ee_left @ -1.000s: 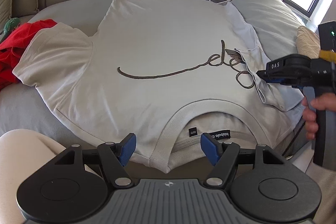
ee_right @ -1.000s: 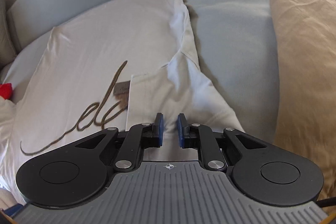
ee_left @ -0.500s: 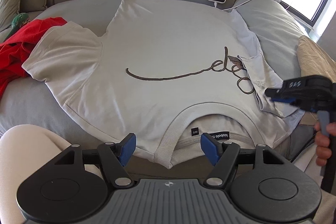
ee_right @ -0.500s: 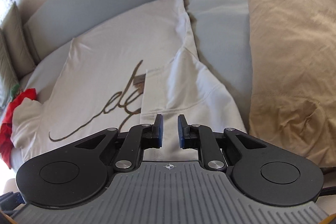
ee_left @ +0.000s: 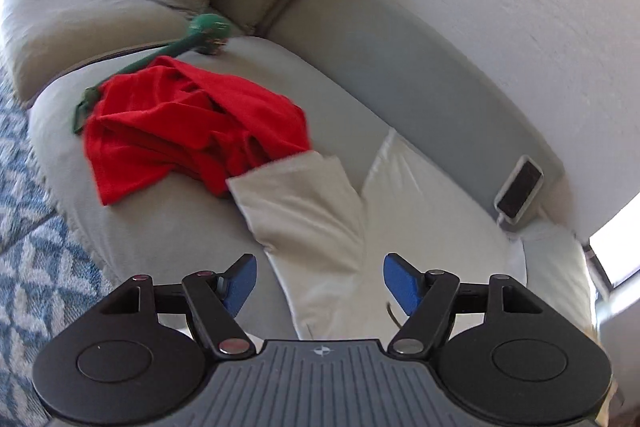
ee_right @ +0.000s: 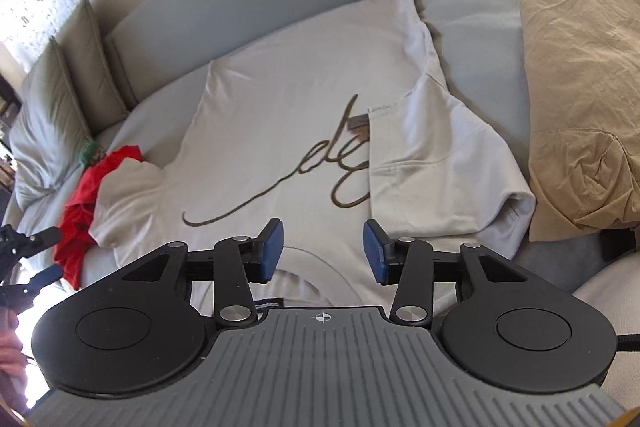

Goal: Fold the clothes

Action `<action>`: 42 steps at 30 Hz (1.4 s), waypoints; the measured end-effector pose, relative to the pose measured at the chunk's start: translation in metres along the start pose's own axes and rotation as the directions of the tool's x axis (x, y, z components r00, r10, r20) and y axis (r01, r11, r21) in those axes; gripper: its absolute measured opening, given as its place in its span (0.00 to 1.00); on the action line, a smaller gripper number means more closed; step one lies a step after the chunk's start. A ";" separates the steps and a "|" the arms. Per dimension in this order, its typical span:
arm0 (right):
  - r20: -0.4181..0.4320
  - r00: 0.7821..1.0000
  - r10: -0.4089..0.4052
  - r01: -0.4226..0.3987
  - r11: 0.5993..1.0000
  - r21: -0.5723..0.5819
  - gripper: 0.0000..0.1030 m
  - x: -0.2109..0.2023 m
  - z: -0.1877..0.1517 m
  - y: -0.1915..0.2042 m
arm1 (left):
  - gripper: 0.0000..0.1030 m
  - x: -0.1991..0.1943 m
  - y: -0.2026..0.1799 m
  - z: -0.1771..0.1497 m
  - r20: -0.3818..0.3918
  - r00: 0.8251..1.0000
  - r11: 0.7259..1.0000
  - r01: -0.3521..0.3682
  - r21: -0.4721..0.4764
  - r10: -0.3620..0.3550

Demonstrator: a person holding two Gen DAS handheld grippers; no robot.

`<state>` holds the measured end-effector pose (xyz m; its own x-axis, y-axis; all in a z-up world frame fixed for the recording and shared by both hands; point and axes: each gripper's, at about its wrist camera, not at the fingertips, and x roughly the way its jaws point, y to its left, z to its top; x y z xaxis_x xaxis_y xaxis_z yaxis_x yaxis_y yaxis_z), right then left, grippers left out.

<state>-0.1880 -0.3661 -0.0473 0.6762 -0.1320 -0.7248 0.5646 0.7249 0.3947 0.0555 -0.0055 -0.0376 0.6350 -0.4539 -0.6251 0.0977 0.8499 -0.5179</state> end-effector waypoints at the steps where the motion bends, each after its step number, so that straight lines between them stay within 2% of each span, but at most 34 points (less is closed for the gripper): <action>1: -0.004 1.000 0.011 -0.011 1.000 -0.009 0.49 0.000 0.000 0.004 | 0.62 0.002 0.015 0.008 0.016 1.000 0.998 -0.007 -0.065 0.008; 4: -0.020 0.999 0.035 -0.036 0.999 -0.032 0.50 0.002 0.000 0.018 | 0.59 0.015 0.048 0.018 0.030 0.999 0.980 0.017 -0.196 -0.011; 8: -0.047 0.998 0.050 -0.053 0.997 -0.057 0.51 0.007 -0.001 0.032 | 0.50 0.047 0.076 0.026 -0.003 0.987 0.940 0.150 -0.306 -0.158; 10: -0.060 0.997 0.048 -0.052 0.997 -0.063 0.51 0.009 -0.002 0.034 | 0.48 0.063 0.079 0.029 -0.023 0.983 0.936 0.168 -0.310 -0.184; 14: -0.076 0.996 0.045 -0.050 0.997 -0.065 0.51 0.011 -0.003 0.037 | 0.44 0.092 0.078 0.034 -0.077 0.985 0.953 0.130 -0.273 -0.156; 17: -0.079 0.996 0.034 -0.040 0.997 -0.068 0.51 0.013 -0.005 0.038 | 0.37 0.112 0.078 0.036 -0.111 0.972 0.944 0.169 -0.283 -0.208; 21: -0.089 0.996 0.026 -0.033 0.997 -0.071 0.51 0.014 -0.006 0.039 | 0.35 0.134 0.079 0.037 -0.129 0.960 0.937 0.206 -0.282 -0.250; 23: -0.094 0.995 0.028 -0.036 0.996 -0.080 0.51 0.014 -0.007 0.040 | 0.22 0.141 0.083 0.038 -0.139 0.955 0.927 0.211 -0.311 -0.264; 24: -0.096 0.995 0.029 -0.037 0.996 -0.085 0.51 0.014 -0.007 0.041 | 0.20 0.142 0.083 0.039 -0.140 0.954 0.926 0.212 -0.313 -0.265; 26: -0.099 0.994 0.034 -0.043 0.995 -0.088 0.51 0.013 -0.009 0.041 | 0.08 0.138 0.079 0.040 -0.138 0.957 0.935 0.208 -0.289 -0.255; 28: -0.102 0.994 0.038 -0.047 0.995 -0.088 0.51 0.012 -0.009 0.041 | 0.00 0.130 0.071 0.042 -0.131 0.965 0.951 0.190 -0.246 -0.227; 31: -0.105 0.994 0.042 -0.050 0.995 -0.081 0.51 0.012 -0.011 0.039 | 0.00 0.115 0.048 0.048 -0.091 0.978 0.976 0.178 -0.127 -0.190; 34: -0.112 0.992 0.054 -0.062 0.996 -0.071 0.51 0.012 -0.014 0.037 | 0.00 0.095 0.010 0.051 -0.034 0.983 0.981 0.180 0.068 -0.178; 36: -0.115 0.991 0.062 -0.070 0.995 -0.066 0.51 0.010 -0.015 0.035 | 0.00 0.083 -0.022 0.045 -0.011 0.982 0.955 0.186 0.230 -0.189; 38: -0.117 0.991 0.069 -0.076 0.996 -0.053 0.51 0.010 -0.017 0.033 | 0.00 0.073 -0.057 0.034 -0.009 0.979 0.898 0.190 0.398 -0.203; 40: -0.122 0.989 0.080 -0.085 0.996 -0.035 0.51 0.009 -0.019 0.030 | 0.00 0.067 -0.085 0.010 -0.046 0.977 0.809 0.198 0.554 -0.208; 42: -0.131 0.987 0.091 -0.094 0.995 -0.013 0.51 0.009 -0.020 0.026 | 0.00 0.066 -0.110 -0.026 -0.102 0.979 0.697 0.199 0.689 -0.179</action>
<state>-0.1765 -0.3348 -0.0552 0.6572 0.0244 -0.7533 0.4921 0.7431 0.4535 0.0669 -0.1363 -0.0371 0.5259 -0.6235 -0.5785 0.7224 0.6864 -0.0832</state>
